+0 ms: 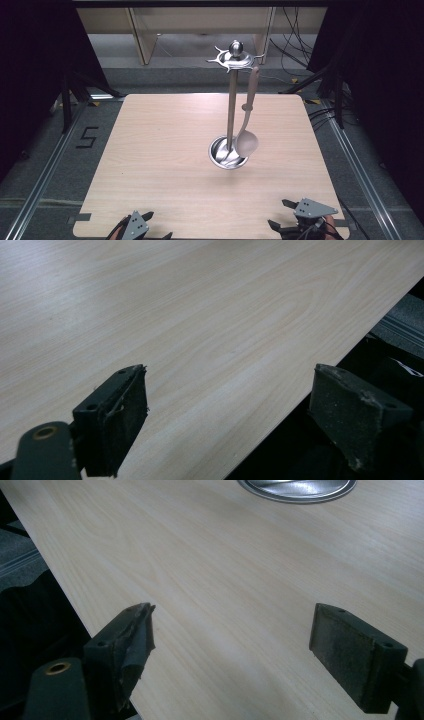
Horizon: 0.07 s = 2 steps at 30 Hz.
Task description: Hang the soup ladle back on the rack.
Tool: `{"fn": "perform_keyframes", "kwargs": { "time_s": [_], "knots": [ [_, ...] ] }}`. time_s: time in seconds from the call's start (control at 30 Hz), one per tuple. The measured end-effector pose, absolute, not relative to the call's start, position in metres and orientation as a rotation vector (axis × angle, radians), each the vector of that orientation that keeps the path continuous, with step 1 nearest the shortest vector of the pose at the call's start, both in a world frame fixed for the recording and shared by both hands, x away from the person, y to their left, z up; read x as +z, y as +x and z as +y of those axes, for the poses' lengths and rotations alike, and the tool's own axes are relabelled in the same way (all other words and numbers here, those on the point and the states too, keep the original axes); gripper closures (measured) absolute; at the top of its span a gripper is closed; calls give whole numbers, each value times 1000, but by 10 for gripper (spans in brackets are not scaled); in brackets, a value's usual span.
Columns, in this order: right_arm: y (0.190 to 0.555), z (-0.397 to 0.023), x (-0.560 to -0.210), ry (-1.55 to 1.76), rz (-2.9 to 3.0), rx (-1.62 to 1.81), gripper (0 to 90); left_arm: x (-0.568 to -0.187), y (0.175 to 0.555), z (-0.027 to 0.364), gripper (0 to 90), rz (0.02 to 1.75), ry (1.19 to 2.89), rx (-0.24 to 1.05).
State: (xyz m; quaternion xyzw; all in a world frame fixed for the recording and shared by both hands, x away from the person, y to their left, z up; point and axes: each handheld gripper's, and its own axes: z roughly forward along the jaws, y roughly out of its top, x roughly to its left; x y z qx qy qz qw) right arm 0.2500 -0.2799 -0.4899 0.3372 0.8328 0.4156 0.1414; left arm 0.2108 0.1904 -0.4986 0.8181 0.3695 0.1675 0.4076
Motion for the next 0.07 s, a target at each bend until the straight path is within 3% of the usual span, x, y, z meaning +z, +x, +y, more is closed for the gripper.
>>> {"fn": "perform_keyframes", "kwargs": {
  "time_s": [0.07],
  "knots": [
    [251,-281,-490,962,2395,1194,188,-500,210,187,151,947,2018,407]
  ]
}}
